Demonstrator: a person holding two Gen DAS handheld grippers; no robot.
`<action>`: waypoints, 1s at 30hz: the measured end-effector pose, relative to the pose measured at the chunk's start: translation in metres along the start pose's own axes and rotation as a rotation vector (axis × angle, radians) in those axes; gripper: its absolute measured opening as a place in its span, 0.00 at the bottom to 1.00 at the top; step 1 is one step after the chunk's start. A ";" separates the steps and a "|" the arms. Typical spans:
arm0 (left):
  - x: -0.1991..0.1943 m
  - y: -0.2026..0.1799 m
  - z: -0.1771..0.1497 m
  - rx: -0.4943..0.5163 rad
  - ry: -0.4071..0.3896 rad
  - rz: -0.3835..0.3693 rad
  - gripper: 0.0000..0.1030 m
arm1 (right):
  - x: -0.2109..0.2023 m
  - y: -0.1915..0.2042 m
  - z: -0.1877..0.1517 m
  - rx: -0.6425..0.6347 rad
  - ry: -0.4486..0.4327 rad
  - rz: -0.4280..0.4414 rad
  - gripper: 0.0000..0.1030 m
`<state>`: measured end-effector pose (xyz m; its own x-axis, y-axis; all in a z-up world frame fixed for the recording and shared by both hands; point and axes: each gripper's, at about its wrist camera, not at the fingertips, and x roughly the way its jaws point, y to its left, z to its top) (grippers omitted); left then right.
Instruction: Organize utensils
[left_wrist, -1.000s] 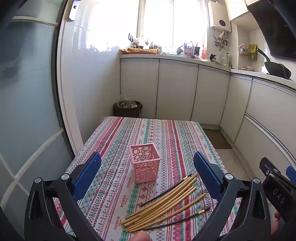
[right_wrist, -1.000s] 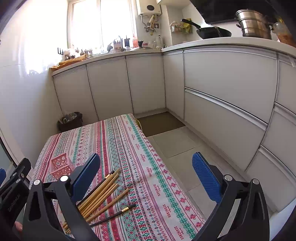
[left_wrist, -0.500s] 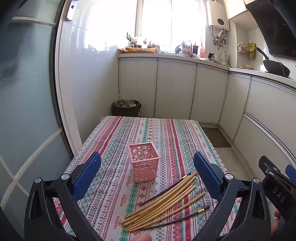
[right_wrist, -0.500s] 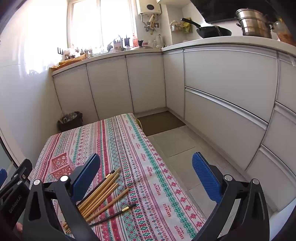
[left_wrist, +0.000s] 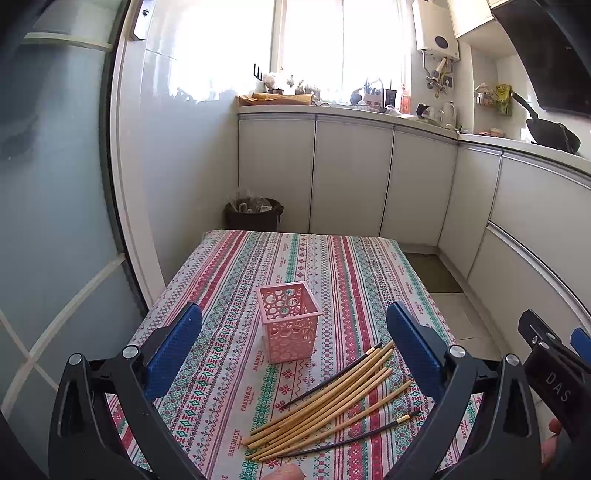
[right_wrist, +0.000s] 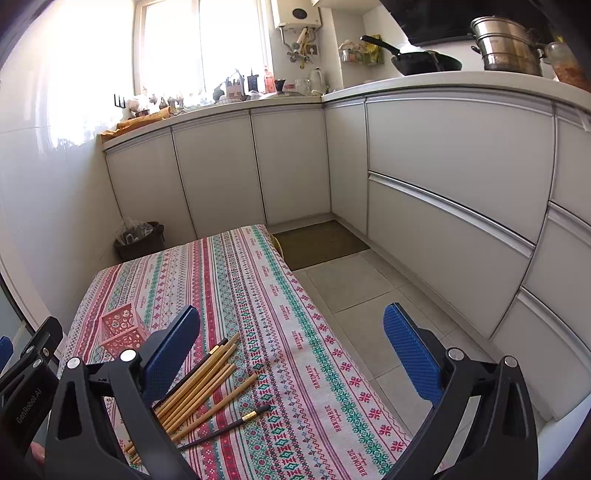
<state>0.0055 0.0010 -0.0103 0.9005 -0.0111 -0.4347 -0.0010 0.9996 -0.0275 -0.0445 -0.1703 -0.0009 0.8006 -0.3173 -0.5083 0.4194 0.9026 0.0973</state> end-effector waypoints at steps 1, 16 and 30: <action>0.000 0.000 -0.001 0.000 0.000 0.000 0.93 | 0.000 0.000 0.000 0.000 0.001 0.000 0.95; 0.000 0.001 0.000 0.001 0.008 -0.002 0.93 | 0.001 -0.003 0.001 0.007 0.009 0.000 0.95; 0.004 -0.002 0.001 0.008 0.026 -0.005 0.93 | 0.002 -0.003 0.002 0.006 0.017 -0.004 0.95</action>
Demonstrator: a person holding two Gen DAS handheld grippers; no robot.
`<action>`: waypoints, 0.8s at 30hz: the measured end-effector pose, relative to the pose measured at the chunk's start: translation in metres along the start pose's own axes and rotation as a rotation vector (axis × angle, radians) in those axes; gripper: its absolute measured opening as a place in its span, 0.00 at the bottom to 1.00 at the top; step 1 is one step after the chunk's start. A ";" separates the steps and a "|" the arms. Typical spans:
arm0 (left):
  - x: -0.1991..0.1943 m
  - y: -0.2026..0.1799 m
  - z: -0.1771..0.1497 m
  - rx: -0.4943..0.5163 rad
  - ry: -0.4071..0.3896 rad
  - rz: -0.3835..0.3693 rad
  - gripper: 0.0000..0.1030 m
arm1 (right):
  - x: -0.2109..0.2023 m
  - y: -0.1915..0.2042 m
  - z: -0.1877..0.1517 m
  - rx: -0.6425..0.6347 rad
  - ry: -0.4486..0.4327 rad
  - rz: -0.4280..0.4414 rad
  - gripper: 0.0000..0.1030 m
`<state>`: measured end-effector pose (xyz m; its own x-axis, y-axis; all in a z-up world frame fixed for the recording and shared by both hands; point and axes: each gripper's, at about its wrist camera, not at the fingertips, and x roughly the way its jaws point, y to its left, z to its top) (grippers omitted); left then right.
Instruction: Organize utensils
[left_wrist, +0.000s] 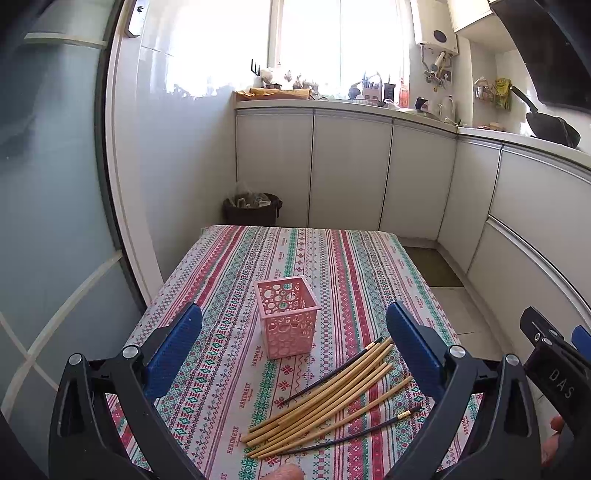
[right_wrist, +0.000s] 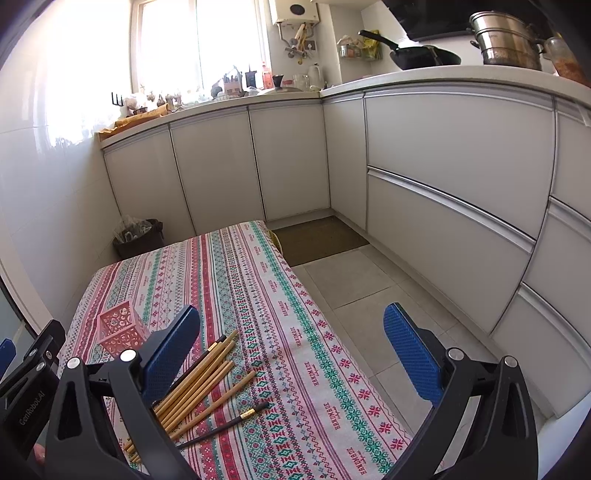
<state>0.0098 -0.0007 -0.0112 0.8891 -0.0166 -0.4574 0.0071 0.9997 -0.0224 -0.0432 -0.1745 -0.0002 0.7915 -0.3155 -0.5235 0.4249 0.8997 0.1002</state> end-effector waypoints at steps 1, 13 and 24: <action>0.000 0.000 0.000 0.001 0.002 0.000 0.93 | 0.000 0.000 0.000 0.001 0.001 0.000 0.95; 0.027 -0.017 -0.008 0.096 0.144 -0.141 0.93 | 0.012 -0.035 0.005 0.092 0.044 -0.045 0.95; 0.107 -0.118 -0.063 0.643 0.740 -0.556 0.93 | 0.047 -0.109 0.018 0.295 0.223 0.064 0.94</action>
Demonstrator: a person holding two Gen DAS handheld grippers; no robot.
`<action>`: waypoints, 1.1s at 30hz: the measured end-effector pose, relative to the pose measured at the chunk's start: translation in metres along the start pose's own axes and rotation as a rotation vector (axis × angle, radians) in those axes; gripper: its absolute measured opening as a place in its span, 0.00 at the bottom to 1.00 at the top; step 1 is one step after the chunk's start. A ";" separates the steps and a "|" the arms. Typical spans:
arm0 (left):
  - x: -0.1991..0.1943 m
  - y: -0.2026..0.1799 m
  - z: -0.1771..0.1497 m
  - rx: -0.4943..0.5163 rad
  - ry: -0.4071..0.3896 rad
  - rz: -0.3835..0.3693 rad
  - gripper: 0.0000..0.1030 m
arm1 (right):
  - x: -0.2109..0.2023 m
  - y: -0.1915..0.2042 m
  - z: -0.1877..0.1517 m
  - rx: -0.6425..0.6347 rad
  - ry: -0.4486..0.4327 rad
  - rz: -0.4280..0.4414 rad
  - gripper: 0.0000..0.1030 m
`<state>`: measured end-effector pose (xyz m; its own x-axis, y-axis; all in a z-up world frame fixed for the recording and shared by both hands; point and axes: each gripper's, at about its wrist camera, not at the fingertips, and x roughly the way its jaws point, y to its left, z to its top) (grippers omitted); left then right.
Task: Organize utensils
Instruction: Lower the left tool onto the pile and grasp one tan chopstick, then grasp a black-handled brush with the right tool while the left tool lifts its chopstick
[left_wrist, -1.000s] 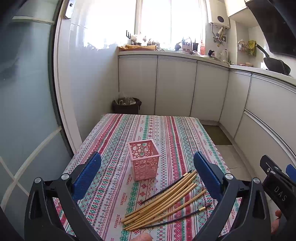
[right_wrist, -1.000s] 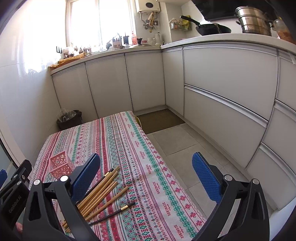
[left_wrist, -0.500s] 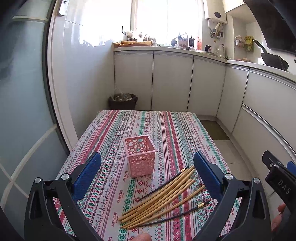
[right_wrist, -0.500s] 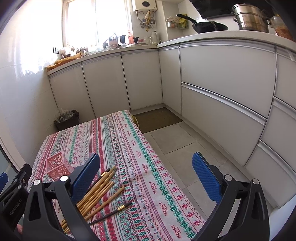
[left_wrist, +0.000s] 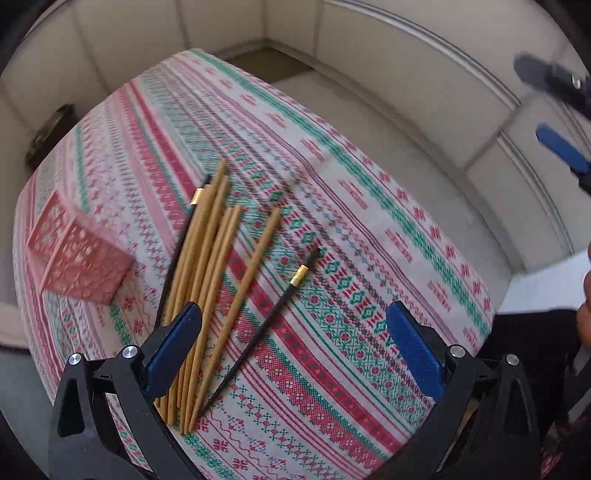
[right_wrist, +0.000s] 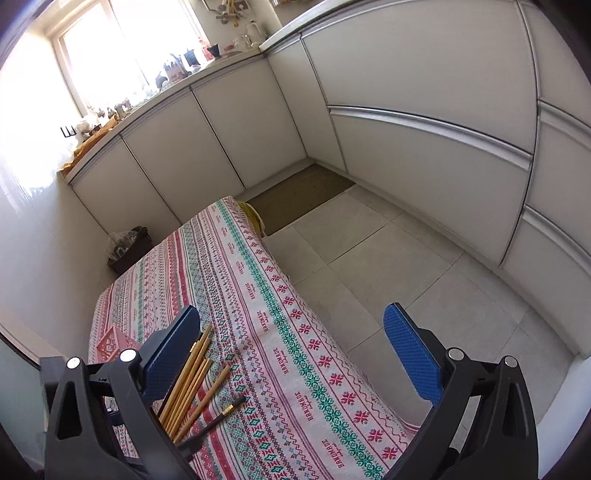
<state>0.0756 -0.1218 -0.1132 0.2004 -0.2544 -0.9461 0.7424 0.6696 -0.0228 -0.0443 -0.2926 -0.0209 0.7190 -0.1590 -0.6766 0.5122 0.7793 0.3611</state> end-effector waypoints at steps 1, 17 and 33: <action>0.003 -0.005 0.004 0.054 0.019 -0.018 0.93 | 0.001 -0.004 0.002 0.006 0.011 0.009 0.94; 0.085 0.025 0.063 0.082 0.274 -0.149 0.38 | 0.043 -0.037 0.009 0.139 0.264 0.101 0.94; 0.052 0.047 0.013 -0.095 0.095 -0.050 0.06 | 0.099 -0.003 -0.046 0.184 0.639 0.149 0.94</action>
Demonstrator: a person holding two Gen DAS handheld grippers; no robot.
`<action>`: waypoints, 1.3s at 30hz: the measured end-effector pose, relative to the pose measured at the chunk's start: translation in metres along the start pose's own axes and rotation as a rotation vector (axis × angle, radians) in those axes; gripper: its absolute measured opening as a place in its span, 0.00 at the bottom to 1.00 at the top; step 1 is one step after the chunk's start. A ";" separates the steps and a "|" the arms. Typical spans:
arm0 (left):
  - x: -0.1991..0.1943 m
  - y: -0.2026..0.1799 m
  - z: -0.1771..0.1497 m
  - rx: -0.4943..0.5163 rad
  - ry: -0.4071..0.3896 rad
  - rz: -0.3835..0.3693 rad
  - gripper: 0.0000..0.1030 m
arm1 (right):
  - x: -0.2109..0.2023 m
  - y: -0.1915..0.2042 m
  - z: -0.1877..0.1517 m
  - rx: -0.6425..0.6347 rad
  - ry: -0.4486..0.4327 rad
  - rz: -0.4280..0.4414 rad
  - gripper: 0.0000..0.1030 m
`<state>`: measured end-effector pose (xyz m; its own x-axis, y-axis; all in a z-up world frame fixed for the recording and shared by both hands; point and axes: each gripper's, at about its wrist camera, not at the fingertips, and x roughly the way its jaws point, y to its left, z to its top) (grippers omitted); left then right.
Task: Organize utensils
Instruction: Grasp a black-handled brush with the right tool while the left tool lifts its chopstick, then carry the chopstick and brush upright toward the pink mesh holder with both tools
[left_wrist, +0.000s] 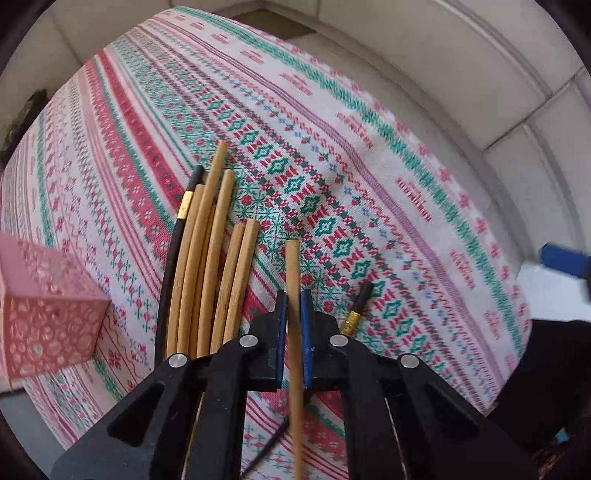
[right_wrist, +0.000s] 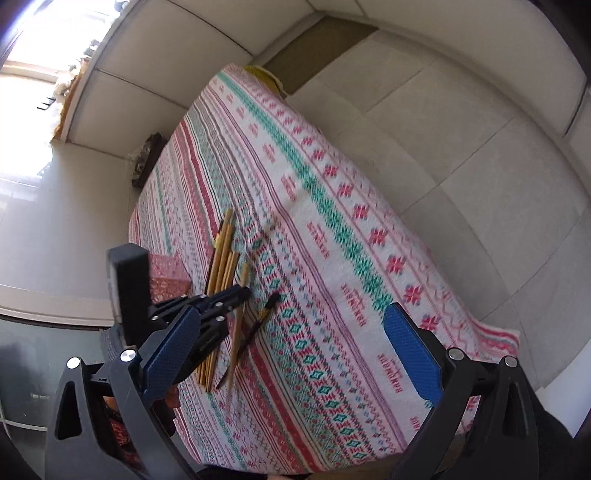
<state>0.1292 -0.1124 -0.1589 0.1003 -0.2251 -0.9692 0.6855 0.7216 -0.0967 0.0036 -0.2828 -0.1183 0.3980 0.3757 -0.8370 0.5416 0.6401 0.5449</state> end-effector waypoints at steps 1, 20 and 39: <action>-0.016 0.005 -0.010 -0.032 -0.036 -0.022 0.06 | 0.009 0.000 -0.002 0.016 0.023 -0.009 0.94; -0.247 0.041 -0.183 -0.189 -0.789 -0.303 0.06 | 0.121 0.075 -0.010 0.243 0.123 -0.342 0.50; -0.275 0.061 -0.225 -0.221 -0.892 -0.299 0.07 | 0.124 0.086 -0.061 -0.433 0.157 -0.441 0.07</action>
<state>-0.0190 0.1412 0.0507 0.5170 -0.7684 -0.3773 0.6296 0.6399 -0.4406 0.0539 -0.1405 -0.1784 0.0746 0.0874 -0.9934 0.2687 0.9575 0.1044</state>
